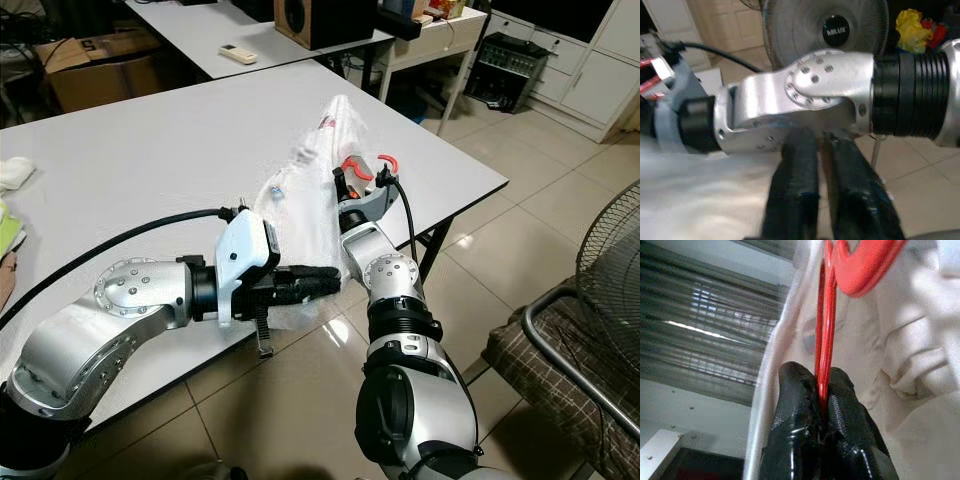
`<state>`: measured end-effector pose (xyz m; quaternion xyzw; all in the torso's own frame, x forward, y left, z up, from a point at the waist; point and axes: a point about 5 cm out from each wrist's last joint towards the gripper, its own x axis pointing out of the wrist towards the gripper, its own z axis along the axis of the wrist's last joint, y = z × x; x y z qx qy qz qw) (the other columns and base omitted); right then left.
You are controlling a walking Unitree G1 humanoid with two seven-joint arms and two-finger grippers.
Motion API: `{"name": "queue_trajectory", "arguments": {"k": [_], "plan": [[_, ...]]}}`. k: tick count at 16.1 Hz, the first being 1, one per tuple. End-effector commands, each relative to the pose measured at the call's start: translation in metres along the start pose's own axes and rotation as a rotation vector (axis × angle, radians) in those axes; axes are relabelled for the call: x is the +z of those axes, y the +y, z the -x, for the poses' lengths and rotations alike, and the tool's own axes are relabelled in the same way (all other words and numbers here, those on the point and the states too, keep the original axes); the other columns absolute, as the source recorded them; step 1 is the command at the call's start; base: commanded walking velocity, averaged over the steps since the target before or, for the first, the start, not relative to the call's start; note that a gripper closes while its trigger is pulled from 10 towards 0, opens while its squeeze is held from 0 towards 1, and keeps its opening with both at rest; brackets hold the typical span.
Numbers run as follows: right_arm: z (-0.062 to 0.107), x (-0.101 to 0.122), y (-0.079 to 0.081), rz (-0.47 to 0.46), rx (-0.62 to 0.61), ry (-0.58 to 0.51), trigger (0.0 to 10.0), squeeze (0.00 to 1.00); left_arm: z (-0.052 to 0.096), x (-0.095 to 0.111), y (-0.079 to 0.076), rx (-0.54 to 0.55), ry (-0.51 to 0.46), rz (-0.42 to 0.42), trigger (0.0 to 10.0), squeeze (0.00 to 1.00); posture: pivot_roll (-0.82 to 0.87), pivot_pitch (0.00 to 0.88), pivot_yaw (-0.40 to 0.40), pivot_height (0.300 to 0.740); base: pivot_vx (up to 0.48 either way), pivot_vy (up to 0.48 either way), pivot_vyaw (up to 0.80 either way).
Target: Hang hanger
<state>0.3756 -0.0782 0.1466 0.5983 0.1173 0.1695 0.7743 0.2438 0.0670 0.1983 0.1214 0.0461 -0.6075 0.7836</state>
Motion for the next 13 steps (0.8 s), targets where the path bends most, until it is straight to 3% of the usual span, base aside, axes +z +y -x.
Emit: {"name": "queue_trajectory", "arguments": {"k": [1, 4, 6, 9, 10, 12, 13], "plan": [[-0.004, 0.003, 0.012, 0.003, 0.042, -0.012, 10.0, 0.00, 0.002, -0.002, -0.002, -0.017, 0.024, 0.006, 10.0, 1.00, 0.04, 0.000, 0.002, 0.740, 0.000, 0.000, 0.00], [-0.004, 0.011, 0.015, 0.017, 0.064, -0.045, 10.0, 0.00, 0.007, -0.008, -0.004, -0.008, 0.056, 0.021, 10.0, 1.00, 0.04, 0.000, 0.010, 0.740, 0.000, 0.000, 0.00], [-0.003, 0.016, 0.014, 0.094, 0.042, -0.060, 10.0, 0.00, 0.013, -0.010, 0.003, 0.053, 0.036, 0.034, 10.0, 1.00, 0.04, 0.000, 0.001, 0.740, 0.000, 0.000, 0.00], [0.011, 0.026, 0.014, 0.196, 0.099, -0.060, 10.0, 0.00, 0.053, -0.018, 0.033, 0.347, -0.057, 0.134, 10.0, 1.00, 0.02, 0.000, 0.026, 0.740, 0.000, 0.000, 0.27], [0.025, 0.032, 0.013, 0.234, 0.135, -0.051, 10.0, 0.00, 0.074, -0.032, 0.044, 0.487, -0.050, 0.188, 10.0, 1.00, 0.01, 0.000, 0.037, 0.740, 0.000, 0.000, 0.80], [0.046, 0.036, 0.013, 0.294, 0.174, -0.030, 10.0, 0.00, 0.095, -0.047, 0.051, 0.646, -0.052, 0.255, 10.0, 1.00, -0.01, 0.000, 0.044, 0.740, 0.000, 0.000, 0.80], [0.056, 0.037, 0.014, 0.316, 0.193, -0.024, 10.0, 0.00, 0.099, -0.050, 0.053, 0.717, -0.071, 0.268, 10.0, 1.00, -0.01, 0.000, 0.045, 0.740, 0.000, 0.000, 0.80]]}}
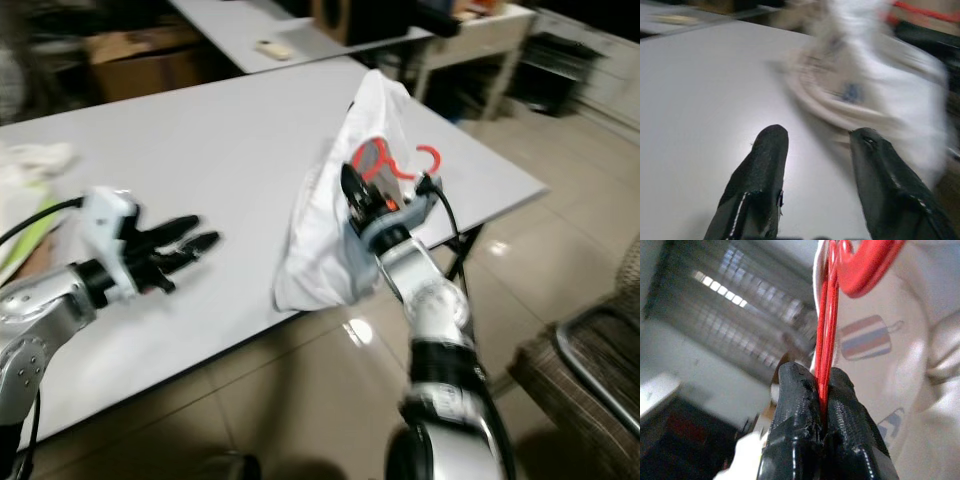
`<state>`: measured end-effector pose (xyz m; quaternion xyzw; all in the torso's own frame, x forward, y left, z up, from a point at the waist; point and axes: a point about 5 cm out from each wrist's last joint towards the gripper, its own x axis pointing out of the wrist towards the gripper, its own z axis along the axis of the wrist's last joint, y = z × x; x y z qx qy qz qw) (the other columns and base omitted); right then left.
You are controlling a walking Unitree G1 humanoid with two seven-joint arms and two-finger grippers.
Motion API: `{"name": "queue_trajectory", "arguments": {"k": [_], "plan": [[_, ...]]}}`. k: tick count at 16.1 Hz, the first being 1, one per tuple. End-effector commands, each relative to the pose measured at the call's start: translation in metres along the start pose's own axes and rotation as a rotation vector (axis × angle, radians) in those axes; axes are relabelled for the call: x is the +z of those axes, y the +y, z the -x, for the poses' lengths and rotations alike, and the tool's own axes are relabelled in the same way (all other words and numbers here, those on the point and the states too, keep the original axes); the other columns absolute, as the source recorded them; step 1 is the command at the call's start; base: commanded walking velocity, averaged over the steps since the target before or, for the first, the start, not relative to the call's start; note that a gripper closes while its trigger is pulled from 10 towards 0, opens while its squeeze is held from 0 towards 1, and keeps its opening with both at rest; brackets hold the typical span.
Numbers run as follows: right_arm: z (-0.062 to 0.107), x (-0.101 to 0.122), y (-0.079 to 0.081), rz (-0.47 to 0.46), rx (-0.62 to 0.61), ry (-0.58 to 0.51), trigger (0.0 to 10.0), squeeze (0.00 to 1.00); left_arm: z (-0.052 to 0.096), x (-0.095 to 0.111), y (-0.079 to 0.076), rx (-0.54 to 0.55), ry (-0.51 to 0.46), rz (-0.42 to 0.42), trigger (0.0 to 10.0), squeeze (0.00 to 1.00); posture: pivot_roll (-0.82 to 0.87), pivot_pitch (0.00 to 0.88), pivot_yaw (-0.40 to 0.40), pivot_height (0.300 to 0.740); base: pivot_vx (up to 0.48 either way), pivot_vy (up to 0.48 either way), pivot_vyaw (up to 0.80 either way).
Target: Hang hanger
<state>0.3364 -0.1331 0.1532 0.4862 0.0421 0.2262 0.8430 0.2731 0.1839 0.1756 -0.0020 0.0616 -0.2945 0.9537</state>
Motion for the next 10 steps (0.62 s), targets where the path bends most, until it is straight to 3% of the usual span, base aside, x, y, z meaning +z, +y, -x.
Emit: {"name": "queue_trajectory", "arguments": {"k": [1, 2, 3, 4, 5, 6, 10], "plan": [[0.010, 0.008, 0.017, 0.047, 0.092, 0.004, 10.0, 0.00, 0.002, 0.001, 0.006, 0.097, -0.049, 0.037, 10.0, 1.00, -0.02, 0.000, 0.049, 0.740, 0.000, 0.000, 0.80], [0.024, 0.010, 0.022, 0.053, 0.116, 0.006, 10.0, 0.00, -0.002, -0.005, 0.003, 0.106, -0.045, 0.072, 10.0, 0.85, -0.02, 0.000, 0.050, 0.740, 0.000, 0.000, 0.80], [0.035, 0.009, 0.024, 0.061, 0.122, 0.018, 10.0, 0.00, -0.005, -0.012, -0.004, 0.089, -0.025, 0.074, 10.0, 0.62, -0.03, 0.000, 0.041, 0.740, 0.000, 0.000, 0.80], [0.038, 0.008, 0.025, 0.065, 0.118, 0.025, 10.0, 0.00, -0.006, -0.014, -0.006, 0.082, -0.016, 0.072, 10.0, 0.62, -0.03, 0.000, 0.039, 0.740, 0.000, 0.000, 0.80], [0.044, 0.004, 0.025, 0.079, 0.102, 0.052, 10.0, 0.00, -0.006, -0.019, -0.012, 0.068, -0.008, 0.069, 10.0, 0.04, -0.04, 0.000, 0.042, 0.740, 0.000, 0.000, 0.80], [0.049, 0.000, 0.026, 0.108, 0.088, 0.094, 10.0, 0.00, -0.006, -0.025, -0.018, 0.064, 0.004, 0.069, 10.0, 0.00, -0.04, 0.000, 0.039, 0.740, 0.000, 0.000, 0.80], [0.063, -0.013, 0.031, 0.152, 0.052, 0.222, 10.0, 0.00, -0.003, -0.040, -0.026, 0.088, 0.048, 0.075, 10.0, 0.00, -0.03, 0.000, 0.023, 0.740, 0.000, 0.000, 0.80]]}}
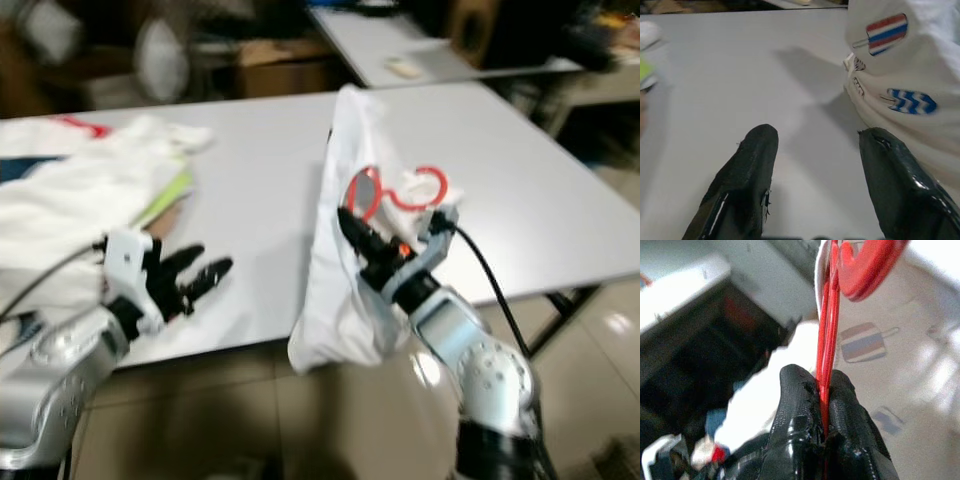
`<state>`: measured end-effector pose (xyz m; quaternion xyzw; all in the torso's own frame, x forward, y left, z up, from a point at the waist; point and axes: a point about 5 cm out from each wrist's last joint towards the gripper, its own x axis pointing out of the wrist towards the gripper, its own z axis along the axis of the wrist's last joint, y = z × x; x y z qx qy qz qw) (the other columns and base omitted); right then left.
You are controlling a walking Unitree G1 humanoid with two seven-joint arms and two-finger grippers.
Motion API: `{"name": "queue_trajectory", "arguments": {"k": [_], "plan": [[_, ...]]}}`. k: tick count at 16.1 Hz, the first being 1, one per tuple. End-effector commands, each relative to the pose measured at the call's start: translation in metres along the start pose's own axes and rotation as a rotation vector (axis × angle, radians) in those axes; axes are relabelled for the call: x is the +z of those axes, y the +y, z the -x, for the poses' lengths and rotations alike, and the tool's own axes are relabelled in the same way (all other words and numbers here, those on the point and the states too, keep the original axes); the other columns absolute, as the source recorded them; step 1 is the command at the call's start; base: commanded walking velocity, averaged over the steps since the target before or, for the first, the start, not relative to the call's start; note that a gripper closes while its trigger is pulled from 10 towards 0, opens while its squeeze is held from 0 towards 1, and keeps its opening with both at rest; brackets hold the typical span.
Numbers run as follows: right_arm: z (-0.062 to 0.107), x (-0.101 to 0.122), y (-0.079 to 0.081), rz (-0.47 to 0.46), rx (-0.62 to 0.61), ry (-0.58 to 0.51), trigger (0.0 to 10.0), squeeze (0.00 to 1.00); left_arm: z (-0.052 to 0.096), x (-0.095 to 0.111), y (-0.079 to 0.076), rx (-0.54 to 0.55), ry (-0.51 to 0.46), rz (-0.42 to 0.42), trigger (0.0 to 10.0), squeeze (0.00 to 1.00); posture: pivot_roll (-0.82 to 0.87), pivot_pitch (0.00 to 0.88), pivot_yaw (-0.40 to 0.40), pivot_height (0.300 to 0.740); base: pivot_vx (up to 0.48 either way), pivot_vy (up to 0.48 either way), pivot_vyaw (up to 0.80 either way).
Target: Hang hanger
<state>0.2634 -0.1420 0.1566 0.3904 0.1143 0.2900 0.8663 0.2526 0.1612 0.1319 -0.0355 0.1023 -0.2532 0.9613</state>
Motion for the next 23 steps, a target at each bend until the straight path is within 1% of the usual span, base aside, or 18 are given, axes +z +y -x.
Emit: {"name": "queue_trajectory", "arguments": {"k": [1, 2, 3, 6, 7, 11, 13, 15, 17, 18, 23], "plan": [[-0.002, -0.002, 0.011, 0.013, 0.039, 0.034, 10.0, 0.00, 0.000, 0.003, 0.000, 0.006, -0.002, -0.015, 10.0, 0.00, -0.02, 0.000, 0.022, 0.740, 0.000, 0.000, 0.80], [0.001, -0.005, 0.015, 0.025, 0.048, 0.060, 10.0, 0.00, 0.001, 0.001, -0.001, 0.002, 0.006, -0.017, 10.0, 0.00, -0.02, 0.000, 0.022, 0.740, 0.000, 0.000, 0.80], [0.005, -0.008, 0.015, 0.042, 0.033, 0.079, 10.0, 0.00, 0.002, -0.001, -0.003, -0.004, 0.014, -0.027, 10.0, 0.00, -0.02, 0.000, 0.009, 0.740, 0.000, 0.000, 0.80], [0.013, -0.014, 0.011, 0.066, 0.003, 0.110, 10.0, 0.00, 0.004, -0.004, -0.006, -0.005, 0.005, -0.016, 10.0, 0.00, -0.02, 0.000, 0.020, 0.740, 0.000, 0.000, 0.80], [0.019, -0.016, 0.011, 0.077, -0.018, 0.127, 10.0, 0.00, 0.003, -0.004, -0.008, -0.018, 0.010, -0.031, 10.0, 0.00, -0.03, 0.000, 0.022, 0.740, 0.000, 0.000, 0.80], [0.028, -0.021, 0.008, 0.074, -0.051, 0.138, 10.0, 0.00, 0.003, -0.006, -0.011, -0.033, 0.006, -0.023, 10.0, 0.00, -0.04, 0.000, 0.024, 0.740, 0.000, 0.000, 0.80], [0.032, -0.026, 0.006, 0.074, -0.065, 0.156, 10.0, 0.00, 0.002, -0.009, -0.014, -0.055, 0.029, -0.074, 10.0, 0.00, -0.03, 0.000, 0.022, 0.740, 0.000, 0.000, 0.80], [0.033, -0.029, 0.006, 0.074, -0.069, 0.170, 10.0, 0.00, 0.002, -0.009, -0.015, -0.053, 0.022, -0.060, 10.0, 0.00, -0.03, 0.000, 0.019, 0.740, 0.000, 0.000, 0.80], [0.034, -0.030, 0.005, 0.077, -0.074, 0.177, 10.0, 0.00, 0.002, -0.009, -0.015, -0.055, 0.021, -0.063, 10.0, 0.00, -0.03, 0.000, 0.017, 0.740, 0.000, 0.000, 0.80], [0.036, -0.031, 0.001, 0.080, -0.092, 0.185, 10.0, 0.00, 0.004, -0.010, -0.015, -0.053, 0.022, -0.066, 10.0, 0.00, -0.02, 0.000, 0.015, 0.740, 0.000, 0.000, 0.80], [0.038, -0.033, 0.000, 0.079, -0.102, 0.186, 10.0, 0.00, 0.004, -0.009, -0.014, -0.050, 0.020, -0.068, 10.0, 0.00, -0.02, 0.000, 0.018, 0.740, 0.000, 0.000, 0.80]]}}
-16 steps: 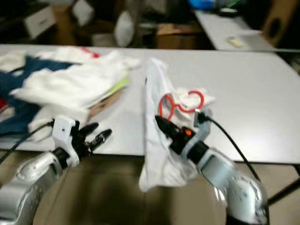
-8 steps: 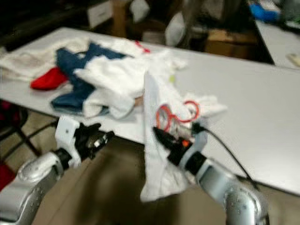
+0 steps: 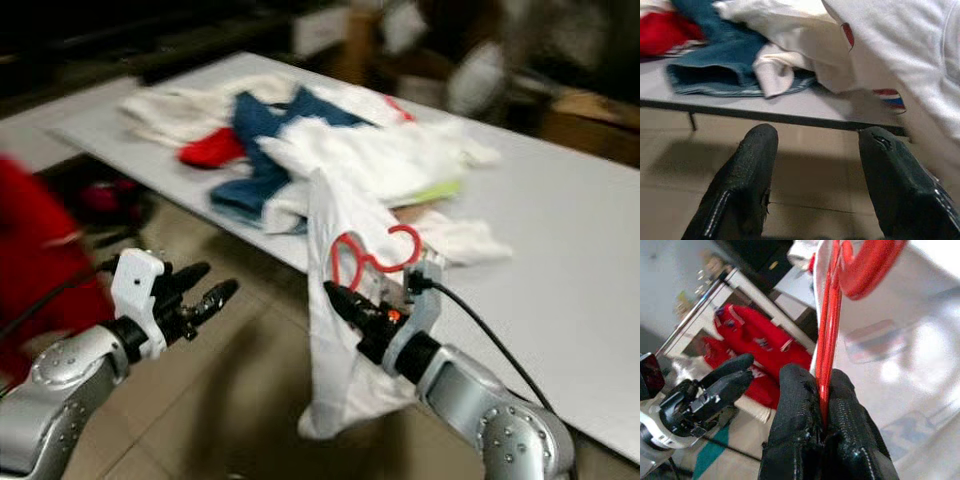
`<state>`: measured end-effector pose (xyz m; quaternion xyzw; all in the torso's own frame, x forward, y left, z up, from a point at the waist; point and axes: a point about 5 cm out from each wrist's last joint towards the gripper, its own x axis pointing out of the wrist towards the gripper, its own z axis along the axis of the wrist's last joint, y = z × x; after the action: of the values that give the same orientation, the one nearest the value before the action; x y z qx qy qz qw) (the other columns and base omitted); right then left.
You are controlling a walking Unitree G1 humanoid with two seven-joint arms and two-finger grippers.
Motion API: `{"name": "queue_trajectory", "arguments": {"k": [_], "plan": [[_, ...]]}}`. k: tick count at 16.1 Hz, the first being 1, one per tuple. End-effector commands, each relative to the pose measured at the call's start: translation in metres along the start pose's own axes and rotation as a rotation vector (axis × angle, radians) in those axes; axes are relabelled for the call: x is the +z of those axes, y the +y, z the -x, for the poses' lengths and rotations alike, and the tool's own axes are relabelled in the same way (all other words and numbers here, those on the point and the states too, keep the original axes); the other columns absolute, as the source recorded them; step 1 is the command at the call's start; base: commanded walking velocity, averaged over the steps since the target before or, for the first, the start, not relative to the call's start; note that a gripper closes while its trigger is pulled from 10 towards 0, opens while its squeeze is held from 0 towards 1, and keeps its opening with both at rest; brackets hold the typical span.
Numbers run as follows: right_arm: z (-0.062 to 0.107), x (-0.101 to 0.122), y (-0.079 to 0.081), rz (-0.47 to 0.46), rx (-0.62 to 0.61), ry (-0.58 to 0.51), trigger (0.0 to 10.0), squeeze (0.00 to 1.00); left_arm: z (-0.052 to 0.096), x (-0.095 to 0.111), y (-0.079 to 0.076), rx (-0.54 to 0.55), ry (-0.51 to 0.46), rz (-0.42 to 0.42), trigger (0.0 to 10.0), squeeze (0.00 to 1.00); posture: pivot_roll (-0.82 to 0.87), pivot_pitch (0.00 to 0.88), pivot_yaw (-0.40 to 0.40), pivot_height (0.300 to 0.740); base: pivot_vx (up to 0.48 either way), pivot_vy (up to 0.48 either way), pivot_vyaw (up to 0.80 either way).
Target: Hang hanger
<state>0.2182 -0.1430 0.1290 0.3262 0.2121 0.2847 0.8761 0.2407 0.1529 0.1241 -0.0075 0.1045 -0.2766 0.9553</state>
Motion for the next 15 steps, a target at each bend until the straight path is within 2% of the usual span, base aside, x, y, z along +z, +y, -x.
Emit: {"name": "queue_trajectory", "arguments": {"k": [1, 4, 6, 15], "plan": [[0.0024, 0.0025, 0.0005, 0.014, -0.003, -0.015, 10.0, 0.00, -0.0009, 0.0006, -0.0019, 0.002, -0.006, -0.010, 10.0, 0.00, -0.02, 0.000, 0.018, 0.740, 0.000, 0.000, 0.80], [0.0055, -0.0036, -0.0034, 0.010, -0.018, -0.004, 10.0, 0.00, 0.0029, -0.0038, 0.0022, 0.065, -0.019, 0.003, 10.0, 0.00, -0.01, 0.000, 0.022, 0.740, 0.000, 0.000, 0.80], [0.0058, -0.0063, -0.0027, 0.013, -0.015, 0.005, 10.0, 0.00, 0.0052, -0.0081, 0.0026, 0.061, 0.004, -0.025, 10.0, 0.00, -0.01, 0.000, 0.025, 0.740, 0.000, 0.000, 0.80], [0.0039, -0.0058, -0.0011, 0.044, 0.001, 0.013, 10.0, 0.00, 0.0046, -0.0090, 0.0043, 0.073, -0.007, -0.031, 10.0, 0.00, 0.00, 0.000, 0.025, 0.740, 0.000, 0.000, 0.80]]}}
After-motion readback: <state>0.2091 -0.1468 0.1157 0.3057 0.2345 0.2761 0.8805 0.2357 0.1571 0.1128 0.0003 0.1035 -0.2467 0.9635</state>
